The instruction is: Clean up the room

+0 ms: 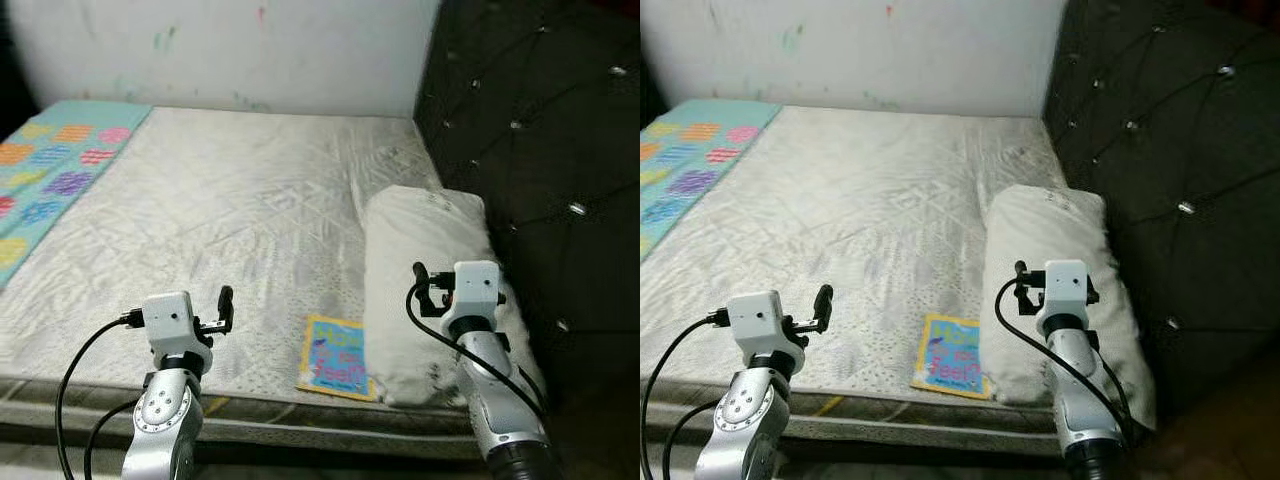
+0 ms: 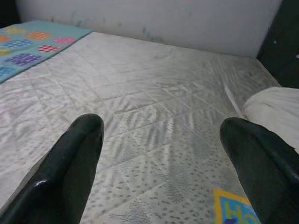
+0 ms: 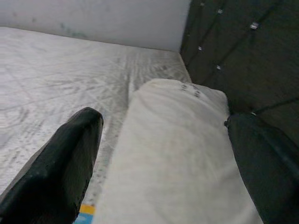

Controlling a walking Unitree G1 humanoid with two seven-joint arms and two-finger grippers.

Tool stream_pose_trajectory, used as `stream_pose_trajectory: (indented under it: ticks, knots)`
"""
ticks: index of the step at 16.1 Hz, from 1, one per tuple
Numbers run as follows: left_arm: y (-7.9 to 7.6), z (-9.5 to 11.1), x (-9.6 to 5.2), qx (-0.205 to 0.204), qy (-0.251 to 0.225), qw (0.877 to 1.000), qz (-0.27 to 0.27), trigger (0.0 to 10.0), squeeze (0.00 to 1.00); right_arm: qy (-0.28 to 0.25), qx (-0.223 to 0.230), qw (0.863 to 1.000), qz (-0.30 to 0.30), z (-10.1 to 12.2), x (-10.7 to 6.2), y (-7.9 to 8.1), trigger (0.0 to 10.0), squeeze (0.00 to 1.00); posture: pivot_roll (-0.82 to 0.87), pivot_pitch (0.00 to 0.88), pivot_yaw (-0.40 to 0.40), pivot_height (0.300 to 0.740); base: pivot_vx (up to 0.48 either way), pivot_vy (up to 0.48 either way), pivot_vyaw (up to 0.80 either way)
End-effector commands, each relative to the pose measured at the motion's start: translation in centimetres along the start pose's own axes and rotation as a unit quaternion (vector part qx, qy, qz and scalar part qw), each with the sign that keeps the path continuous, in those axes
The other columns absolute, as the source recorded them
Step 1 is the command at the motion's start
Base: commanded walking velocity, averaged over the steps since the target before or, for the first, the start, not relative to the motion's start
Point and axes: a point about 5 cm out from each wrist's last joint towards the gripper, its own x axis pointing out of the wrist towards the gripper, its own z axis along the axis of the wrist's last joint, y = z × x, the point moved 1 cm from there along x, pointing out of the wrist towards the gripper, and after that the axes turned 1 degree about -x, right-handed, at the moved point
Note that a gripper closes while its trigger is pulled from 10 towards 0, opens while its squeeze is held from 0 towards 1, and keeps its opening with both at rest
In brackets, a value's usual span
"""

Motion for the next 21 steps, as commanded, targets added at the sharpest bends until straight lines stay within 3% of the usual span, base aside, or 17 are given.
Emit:
stream_pose_trajectory:
  ticks: [1, 21]
  knots:
    - [0.47, 0.14, 0.14, 0.002, 0.002, 1.000, 0.002, 10.0, 0.00, -0.007, 0.010, 1.000, 0.015, 0.42, 0.06, 0.86, 10.0, 0.00, -0.05, 0.000, -0.037, 0.740, 0.000, 0.480, 0.00]
    - [-0.02, 0.04, 0.19, -0.006, 0.009, 1.000, -0.007, 10.0, 0.00, 0.005, 0.036, 0.999, 0.038, 0.08, -0.21, 1.50, 10.0, 0.00, -0.06, 0.000, -0.042, 0.740, 0.000, 0.480, -0.07]
